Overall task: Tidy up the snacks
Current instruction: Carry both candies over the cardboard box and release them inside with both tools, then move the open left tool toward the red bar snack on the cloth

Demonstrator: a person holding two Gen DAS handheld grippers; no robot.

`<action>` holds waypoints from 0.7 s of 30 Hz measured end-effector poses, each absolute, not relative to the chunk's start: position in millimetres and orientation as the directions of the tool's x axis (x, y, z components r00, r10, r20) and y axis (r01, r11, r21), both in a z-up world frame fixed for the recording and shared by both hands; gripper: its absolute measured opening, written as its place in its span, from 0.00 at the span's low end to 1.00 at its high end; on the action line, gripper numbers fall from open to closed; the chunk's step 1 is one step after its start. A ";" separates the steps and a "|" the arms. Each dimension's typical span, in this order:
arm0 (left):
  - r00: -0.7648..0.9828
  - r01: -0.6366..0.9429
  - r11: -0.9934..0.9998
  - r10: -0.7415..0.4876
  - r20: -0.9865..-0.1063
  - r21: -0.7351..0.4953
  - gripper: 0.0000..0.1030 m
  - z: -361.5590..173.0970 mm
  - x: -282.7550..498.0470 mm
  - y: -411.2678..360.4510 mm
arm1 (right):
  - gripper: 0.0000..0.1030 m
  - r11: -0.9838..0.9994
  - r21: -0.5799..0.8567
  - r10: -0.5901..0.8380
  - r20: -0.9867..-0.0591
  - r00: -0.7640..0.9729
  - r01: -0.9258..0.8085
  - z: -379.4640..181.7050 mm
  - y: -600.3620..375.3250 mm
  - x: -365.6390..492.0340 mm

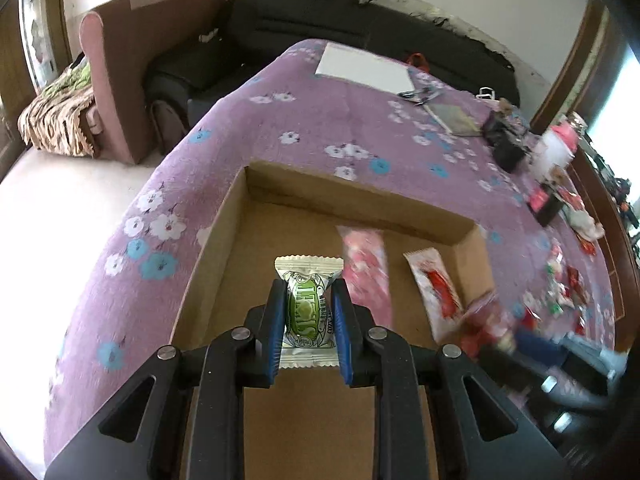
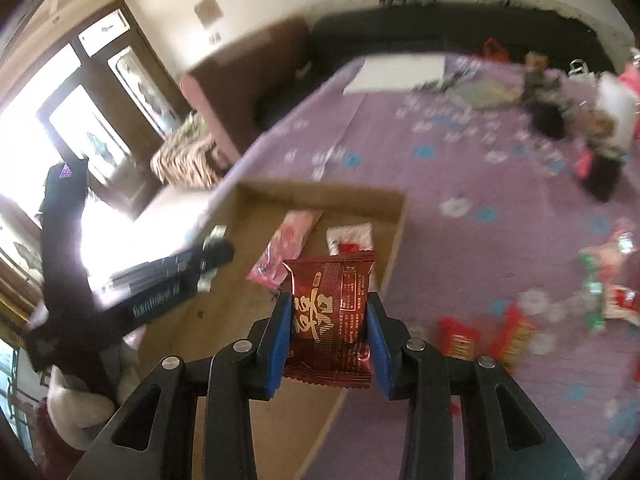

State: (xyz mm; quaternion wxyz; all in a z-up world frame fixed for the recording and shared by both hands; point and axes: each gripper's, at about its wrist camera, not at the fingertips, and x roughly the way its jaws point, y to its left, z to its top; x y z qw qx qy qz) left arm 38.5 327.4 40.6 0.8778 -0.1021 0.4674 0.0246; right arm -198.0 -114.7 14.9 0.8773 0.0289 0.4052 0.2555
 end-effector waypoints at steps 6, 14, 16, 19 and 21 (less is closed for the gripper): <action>0.549 -0.179 0.973 -0.026 -0.835 -0.148 0.19 28.2 61.0 337.9 | 0.35 0.873 0.243 0.449 -0.739 0.502 -0.422 -10.5 -85.3 -178.3; 0.549 -0.197 0.952 -0.090 -0.831 -0.233 0.20 28.8 58.8 343.2 | 0.42 0.876 0.212 0.437 -0.729 0.526 -0.434 -11.8 -75.1 -173.8; 0.560 -0.205 0.947 -0.092 -0.824 -0.246 0.20 33.3 53.3 345.9 | 0.42 0.866 0.245 0.464 -0.716 0.521 -0.435 -6.6 -82.6 -176.3; 0.579 -0.214 0.944 -0.086 -0.810 -0.253 0.20 44.5 39.1 347.6 | 0.42 0.856 0.296 0.501 -0.681 0.535 -0.425 9.6 -105.4 -182.5; 0.599 -0.199 0.945 -0.093 -0.795 -0.261 0.20 55.3 23.1 345.1 | 0.44 0.853 0.319 0.513 -0.652 0.558 -0.412 22.7 -132.4 -189.2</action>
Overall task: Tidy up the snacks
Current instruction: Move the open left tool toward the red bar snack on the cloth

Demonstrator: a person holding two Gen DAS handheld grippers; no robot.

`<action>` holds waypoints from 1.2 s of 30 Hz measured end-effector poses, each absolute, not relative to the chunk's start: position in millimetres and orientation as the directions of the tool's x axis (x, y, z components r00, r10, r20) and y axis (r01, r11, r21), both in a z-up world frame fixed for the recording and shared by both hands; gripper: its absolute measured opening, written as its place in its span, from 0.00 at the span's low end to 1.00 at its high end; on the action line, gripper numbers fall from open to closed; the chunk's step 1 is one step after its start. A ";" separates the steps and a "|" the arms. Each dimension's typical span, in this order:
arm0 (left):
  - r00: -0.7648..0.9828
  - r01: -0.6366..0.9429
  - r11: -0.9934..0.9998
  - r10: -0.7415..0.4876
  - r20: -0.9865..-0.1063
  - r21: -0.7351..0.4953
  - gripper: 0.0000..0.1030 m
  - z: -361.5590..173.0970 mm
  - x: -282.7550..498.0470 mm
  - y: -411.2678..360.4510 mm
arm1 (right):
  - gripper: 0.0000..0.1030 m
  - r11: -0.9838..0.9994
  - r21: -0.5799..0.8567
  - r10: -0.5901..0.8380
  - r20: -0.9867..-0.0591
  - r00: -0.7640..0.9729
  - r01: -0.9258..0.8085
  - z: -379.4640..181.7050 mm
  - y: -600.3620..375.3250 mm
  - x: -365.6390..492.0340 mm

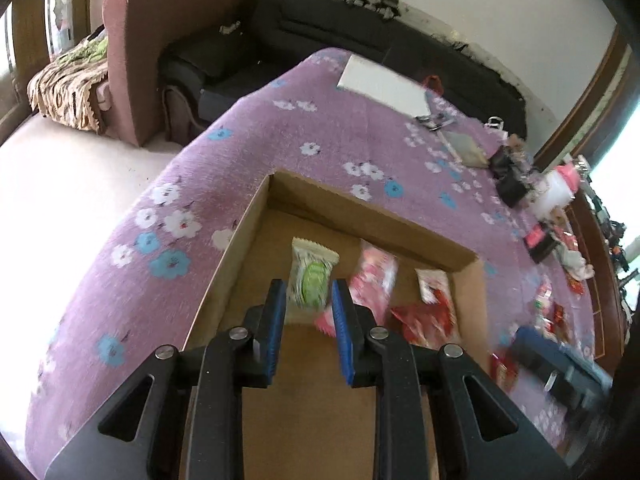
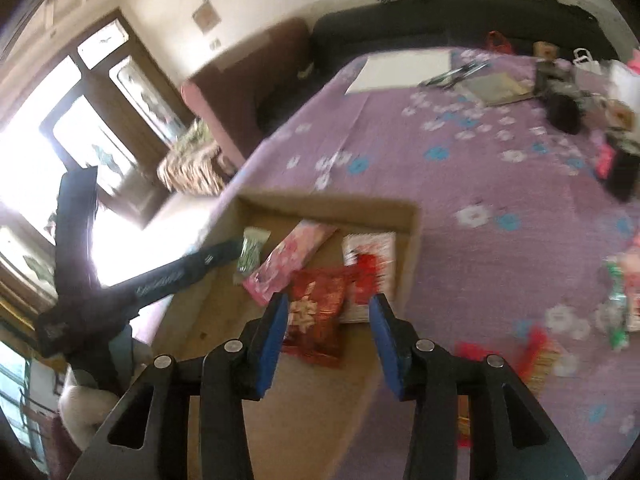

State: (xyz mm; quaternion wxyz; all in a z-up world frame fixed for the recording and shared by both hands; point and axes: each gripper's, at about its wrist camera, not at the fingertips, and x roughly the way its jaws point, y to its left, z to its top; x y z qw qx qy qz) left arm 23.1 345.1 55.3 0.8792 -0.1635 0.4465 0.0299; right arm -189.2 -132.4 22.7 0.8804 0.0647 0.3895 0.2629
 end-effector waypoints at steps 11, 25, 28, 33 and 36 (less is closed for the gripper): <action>0.667 0.012 0.965 -0.204 -0.716 -0.264 0.54 86.8 -59.3 279.9 | 0.50 0.925 0.341 0.362 -0.663 0.656 -0.166 8.7 -266.5 -175.8; 0.653 0.178 0.961 -0.277 -0.704 -0.213 0.54 91.0 -61.4 198.9 | 0.20 0.943 0.253 0.332 -0.718 0.612 -0.215 -28.1 -233.5 -193.1; 0.629 0.209 0.953 -0.303 -0.716 -0.219 0.52 86.4 -50.6 175.6 | 0.19 0.955 0.228 0.297 -0.723 0.623 -0.190 -28.0 -250.0 -200.3; 0.559 0.220 0.959 -0.274 -0.782 -0.178 0.44 63.8 -11.6 135.6 | 0.20 0.970 0.195 0.242 -0.712 0.659 -0.146 -32.1 -291.8 -222.7; 0.533 0.198 0.975 -0.190 -0.824 -0.098 0.41 42.7 8.6 120.8 | 0.20 0.971 0.202 0.233 -0.695 0.681 -0.125 -34.6 -311.8 -229.7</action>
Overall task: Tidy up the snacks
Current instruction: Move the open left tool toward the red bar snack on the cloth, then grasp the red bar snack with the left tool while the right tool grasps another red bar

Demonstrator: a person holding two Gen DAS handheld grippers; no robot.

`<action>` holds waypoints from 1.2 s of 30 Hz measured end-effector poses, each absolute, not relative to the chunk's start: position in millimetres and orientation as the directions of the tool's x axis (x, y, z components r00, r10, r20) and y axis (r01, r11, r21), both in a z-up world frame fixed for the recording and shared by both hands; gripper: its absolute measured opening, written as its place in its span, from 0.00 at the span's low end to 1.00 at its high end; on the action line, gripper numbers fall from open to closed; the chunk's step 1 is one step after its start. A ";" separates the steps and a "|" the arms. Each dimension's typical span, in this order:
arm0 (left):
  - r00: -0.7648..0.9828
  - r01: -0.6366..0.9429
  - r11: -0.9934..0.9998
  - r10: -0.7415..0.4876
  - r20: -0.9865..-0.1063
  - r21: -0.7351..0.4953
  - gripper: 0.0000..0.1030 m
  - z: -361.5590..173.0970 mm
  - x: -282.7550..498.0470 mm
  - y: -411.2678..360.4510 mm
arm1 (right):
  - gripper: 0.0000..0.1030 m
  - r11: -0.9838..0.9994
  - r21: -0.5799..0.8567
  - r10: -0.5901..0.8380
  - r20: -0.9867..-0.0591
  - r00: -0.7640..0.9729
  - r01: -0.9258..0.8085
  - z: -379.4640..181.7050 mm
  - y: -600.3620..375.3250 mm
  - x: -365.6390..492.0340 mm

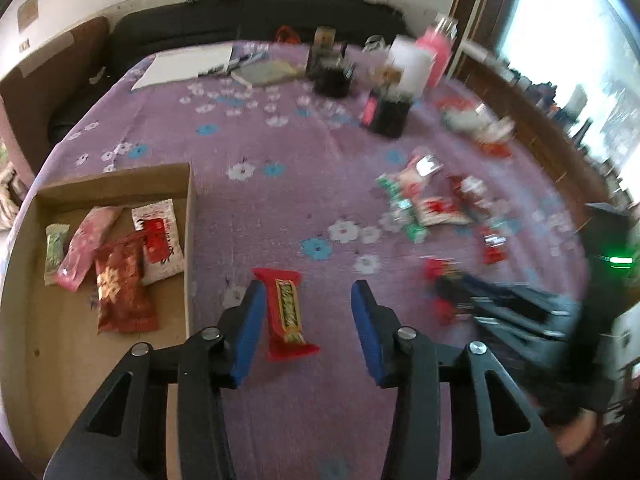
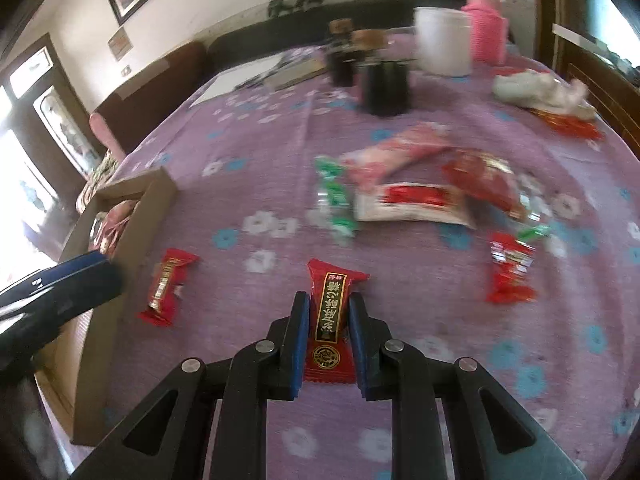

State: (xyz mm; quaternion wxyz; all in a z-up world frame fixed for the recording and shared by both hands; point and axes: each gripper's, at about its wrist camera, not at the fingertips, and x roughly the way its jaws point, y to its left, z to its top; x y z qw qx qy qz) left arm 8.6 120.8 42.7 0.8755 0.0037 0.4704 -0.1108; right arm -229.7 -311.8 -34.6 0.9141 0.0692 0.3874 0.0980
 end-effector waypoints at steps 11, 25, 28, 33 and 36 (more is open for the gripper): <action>0.483 0.188 0.982 -0.079 -0.872 0.015 0.16 13.7 14.3 102.4 | 0.24 0.957 0.257 0.279 -0.674 0.684 -0.137 -38.5 -332.9 -232.5; 0.563 0.185 0.970 -0.235 -0.793 -0.156 0.16 70.7 -45.3 154.8 | 0.19 0.949 0.258 0.306 -0.630 0.714 -0.180 -33.4 -322.0 -247.1; 0.594 0.126 0.981 -0.195 -0.780 -0.150 0.16 82.2 -55.0 195.0 | 0.19 0.940 0.277 0.330 -0.607 0.723 -0.197 -22.3 -318.0 -254.0; 0.600 -0.012 0.989 -0.112 -0.792 -0.149 0.16 75.6 -54.3 260.7 | 0.19 0.907 0.322 0.415 -0.585 0.697 -0.270 2.3 -293.6 -268.0; 0.583 -0.083 0.985 -0.077 -0.809 -0.153 0.16 65.1 -47.2 293.7 | 0.18 0.890 0.327 0.456 -0.593 0.664 -0.319 15.8 -265.8 -269.1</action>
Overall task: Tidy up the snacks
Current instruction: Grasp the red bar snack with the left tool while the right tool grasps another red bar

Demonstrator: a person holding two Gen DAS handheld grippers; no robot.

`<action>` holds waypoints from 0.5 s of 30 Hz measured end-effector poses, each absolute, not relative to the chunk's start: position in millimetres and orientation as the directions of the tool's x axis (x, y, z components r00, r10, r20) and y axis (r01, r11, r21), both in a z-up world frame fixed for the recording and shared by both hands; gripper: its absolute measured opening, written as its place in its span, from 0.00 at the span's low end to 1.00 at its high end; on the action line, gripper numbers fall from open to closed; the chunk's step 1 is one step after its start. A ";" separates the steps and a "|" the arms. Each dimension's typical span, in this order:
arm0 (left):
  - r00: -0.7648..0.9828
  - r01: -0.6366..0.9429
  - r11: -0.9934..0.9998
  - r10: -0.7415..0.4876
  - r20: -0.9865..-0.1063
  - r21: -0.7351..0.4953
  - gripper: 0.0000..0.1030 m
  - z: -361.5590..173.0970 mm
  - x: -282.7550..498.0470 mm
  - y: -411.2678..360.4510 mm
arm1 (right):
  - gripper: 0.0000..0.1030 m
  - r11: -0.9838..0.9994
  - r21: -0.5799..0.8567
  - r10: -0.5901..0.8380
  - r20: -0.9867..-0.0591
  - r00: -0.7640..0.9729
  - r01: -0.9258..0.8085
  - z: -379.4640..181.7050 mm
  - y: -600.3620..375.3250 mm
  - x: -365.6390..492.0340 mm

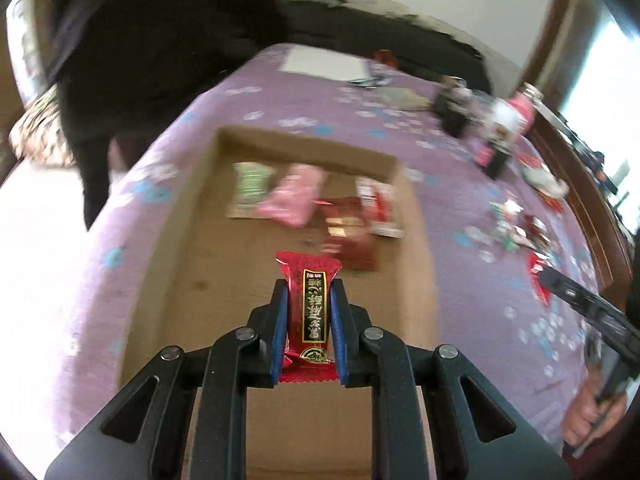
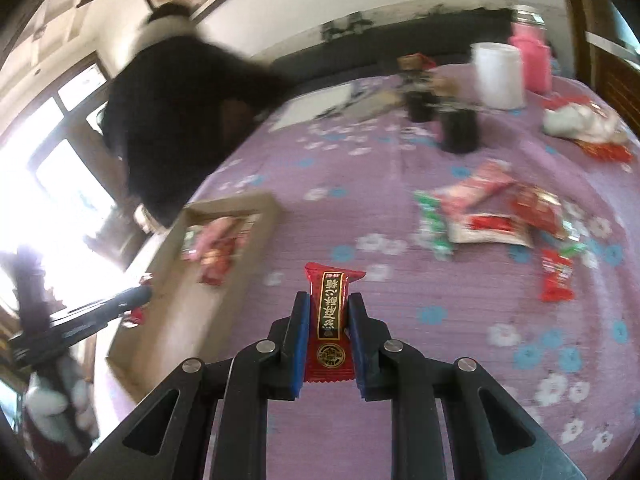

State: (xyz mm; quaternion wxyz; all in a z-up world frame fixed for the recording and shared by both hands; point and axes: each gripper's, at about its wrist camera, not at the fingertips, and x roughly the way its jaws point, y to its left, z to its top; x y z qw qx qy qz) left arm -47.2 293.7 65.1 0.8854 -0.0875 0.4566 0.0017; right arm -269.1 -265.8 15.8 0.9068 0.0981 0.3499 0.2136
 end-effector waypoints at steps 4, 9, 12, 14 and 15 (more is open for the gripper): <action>0.565 -0.137 0.976 -0.064 -0.822 -0.170 0.16 51.5 -33.6 321.6 | 0.18 0.863 0.348 0.506 -0.612 0.609 -0.367 27.2 -221.4 -259.4; 0.538 -0.168 0.974 -0.040 -0.842 -0.153 0.16 34.0 -11.4 336.1 | 0.18 0.852 0.317 0.512 -0.671 0.536 -0.417 20.6 -149.4 -241.0; 0.529 -0.192 0.968 -0.035 -0.848 -0.160 0.16 27.9 -1.7 341.9 | 0.18 0.845 0.297 0.506 -0.711 0.488 -0.444 6.6 -110.0 -232.0; 0.530 -0.197 0.964 -0.050 -0.846 -0.180 0.17 27.1 -0.4 345.6 | 0.18 0.844 0.269 0.491 -0.736 0.467 -0.463 -3.0 -83.3 -224.6; 0.536 -0.199 0.963 -0.048 -0.843 -0.182 0.17 27.9 -0.9 346.5 | 0.18 0.846 0.256 0.481 -0.745 0.462 -0.468 -7.3 -73.9 -221.5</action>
